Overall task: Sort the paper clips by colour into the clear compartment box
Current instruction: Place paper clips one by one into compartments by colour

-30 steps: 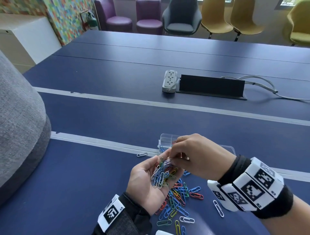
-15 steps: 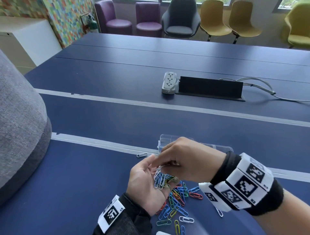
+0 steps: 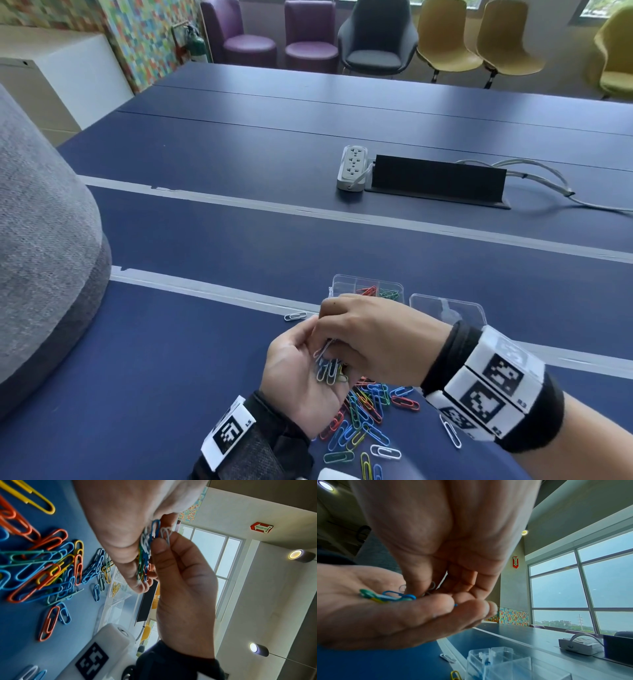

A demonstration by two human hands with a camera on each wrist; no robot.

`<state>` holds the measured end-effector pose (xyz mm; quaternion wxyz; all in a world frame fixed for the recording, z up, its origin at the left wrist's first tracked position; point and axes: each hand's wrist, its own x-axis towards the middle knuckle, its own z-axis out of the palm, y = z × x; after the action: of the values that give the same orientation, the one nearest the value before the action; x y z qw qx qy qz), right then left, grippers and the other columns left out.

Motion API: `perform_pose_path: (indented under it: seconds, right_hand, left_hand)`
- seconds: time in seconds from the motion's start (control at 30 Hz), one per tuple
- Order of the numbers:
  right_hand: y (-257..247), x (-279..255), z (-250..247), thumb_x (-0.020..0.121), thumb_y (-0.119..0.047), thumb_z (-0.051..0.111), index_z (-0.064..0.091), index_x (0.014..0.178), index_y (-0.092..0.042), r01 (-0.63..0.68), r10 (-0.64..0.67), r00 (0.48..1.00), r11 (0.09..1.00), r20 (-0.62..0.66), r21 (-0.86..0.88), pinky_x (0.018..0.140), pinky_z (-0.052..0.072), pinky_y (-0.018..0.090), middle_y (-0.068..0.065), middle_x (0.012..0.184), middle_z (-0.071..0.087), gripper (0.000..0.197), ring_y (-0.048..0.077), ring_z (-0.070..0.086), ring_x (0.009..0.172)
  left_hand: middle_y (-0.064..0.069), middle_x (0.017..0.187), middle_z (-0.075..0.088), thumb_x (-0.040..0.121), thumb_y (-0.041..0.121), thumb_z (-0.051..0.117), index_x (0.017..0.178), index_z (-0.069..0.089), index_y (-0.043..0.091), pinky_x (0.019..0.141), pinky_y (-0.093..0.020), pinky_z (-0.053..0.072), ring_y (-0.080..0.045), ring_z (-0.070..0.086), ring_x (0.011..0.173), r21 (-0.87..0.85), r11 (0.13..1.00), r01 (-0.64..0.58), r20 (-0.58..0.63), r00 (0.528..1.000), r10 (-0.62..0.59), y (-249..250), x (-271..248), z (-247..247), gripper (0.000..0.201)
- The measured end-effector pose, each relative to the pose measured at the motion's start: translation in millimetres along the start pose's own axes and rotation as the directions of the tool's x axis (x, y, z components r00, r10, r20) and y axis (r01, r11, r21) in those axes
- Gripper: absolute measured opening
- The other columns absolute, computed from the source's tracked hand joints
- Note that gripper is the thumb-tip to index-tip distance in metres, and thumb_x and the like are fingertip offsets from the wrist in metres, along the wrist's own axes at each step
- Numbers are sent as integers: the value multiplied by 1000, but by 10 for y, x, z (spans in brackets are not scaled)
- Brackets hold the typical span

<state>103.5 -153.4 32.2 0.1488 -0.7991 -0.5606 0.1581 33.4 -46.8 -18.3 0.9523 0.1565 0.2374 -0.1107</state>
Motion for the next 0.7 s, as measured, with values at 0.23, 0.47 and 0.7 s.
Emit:
perform_pose_path:
  seconds: [0.23,0.47,0.7]
  right_hand:
    - [57,14,-73,89,-20,53,66,101,-24,-25,27,999,996,21,-84,70,50,42,-2,96,61,18,22,55,91]
    - [92,-14,-77,83,-22,56,71,90,-29,8,-5,997,999,-79,43,62,52,39,-6,85,64,18,18,59,79]
    - [72,-89,-38,76,-20,66,72,91,-33,107,-105,994,993,24,-58,56,52,35,-6,80,62,21,20,59,75]
  left_hand:
    - [-21,94,62,85,25,43,96,63,-2,79,-42,54,-33,61,86,7,1000,5,49,999,-6,8,-3,-18,35]
    - [-22,96,63,94,24,36,98,63,-3,83,-44,51,-34,63,88,29,999,-19,13,1000,19,19,-7,-5,38]
    - [-15,65,62,96,24,30,71,69,-2,45,-26,49,-23,60,48,-27,1000,-17,20,1000,17,21,-37,52,53]
